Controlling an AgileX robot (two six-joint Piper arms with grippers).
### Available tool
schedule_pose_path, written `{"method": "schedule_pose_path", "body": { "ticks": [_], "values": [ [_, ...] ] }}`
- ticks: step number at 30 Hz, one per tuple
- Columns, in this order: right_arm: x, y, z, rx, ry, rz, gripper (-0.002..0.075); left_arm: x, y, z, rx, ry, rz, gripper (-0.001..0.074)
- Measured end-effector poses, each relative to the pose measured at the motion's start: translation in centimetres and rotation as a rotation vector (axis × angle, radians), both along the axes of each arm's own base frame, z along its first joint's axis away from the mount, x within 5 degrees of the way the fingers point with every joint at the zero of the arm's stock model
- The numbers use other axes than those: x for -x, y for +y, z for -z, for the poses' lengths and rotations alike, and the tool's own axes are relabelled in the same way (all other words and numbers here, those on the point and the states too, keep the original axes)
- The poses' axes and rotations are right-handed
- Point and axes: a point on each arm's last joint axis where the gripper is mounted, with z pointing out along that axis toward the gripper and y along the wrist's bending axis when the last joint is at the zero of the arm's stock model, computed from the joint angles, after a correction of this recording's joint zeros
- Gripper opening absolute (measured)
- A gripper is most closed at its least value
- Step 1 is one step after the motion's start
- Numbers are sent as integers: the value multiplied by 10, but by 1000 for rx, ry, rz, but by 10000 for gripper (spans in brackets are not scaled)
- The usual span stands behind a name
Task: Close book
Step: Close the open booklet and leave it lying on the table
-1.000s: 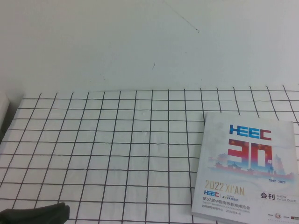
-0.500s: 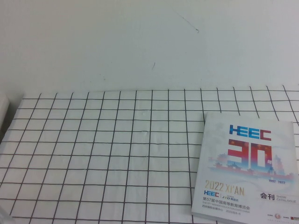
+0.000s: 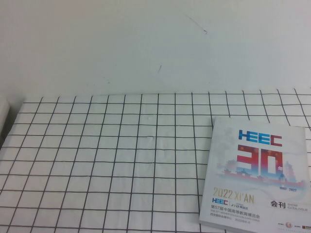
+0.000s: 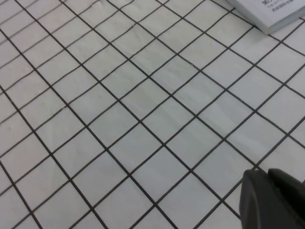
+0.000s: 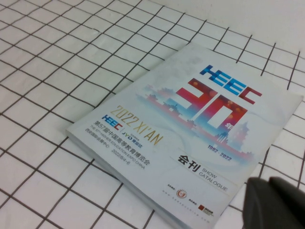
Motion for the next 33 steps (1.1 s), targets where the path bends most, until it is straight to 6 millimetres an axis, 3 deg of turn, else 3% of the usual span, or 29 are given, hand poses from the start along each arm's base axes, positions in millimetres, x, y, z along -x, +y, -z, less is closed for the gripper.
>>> {"method": "schedule_pose_path", "body": {
  "ticks": [6,12,22,33],
  "values": [
    [0,0,-1,-3,-8,2,-3,9,8,8,40,-131,-8,-4],
    [-1,0,-1,-4,-11,3,-3,6,11,14,173,-315,-86,-4],
    [-1,0,-1,-6,-11,3,-3,3,25,42,283,-354,-327,-4],
    [-1,0,-1,-6,-11,3,-3,5,39,52,274,-393,-560,-4]
  ]
}}
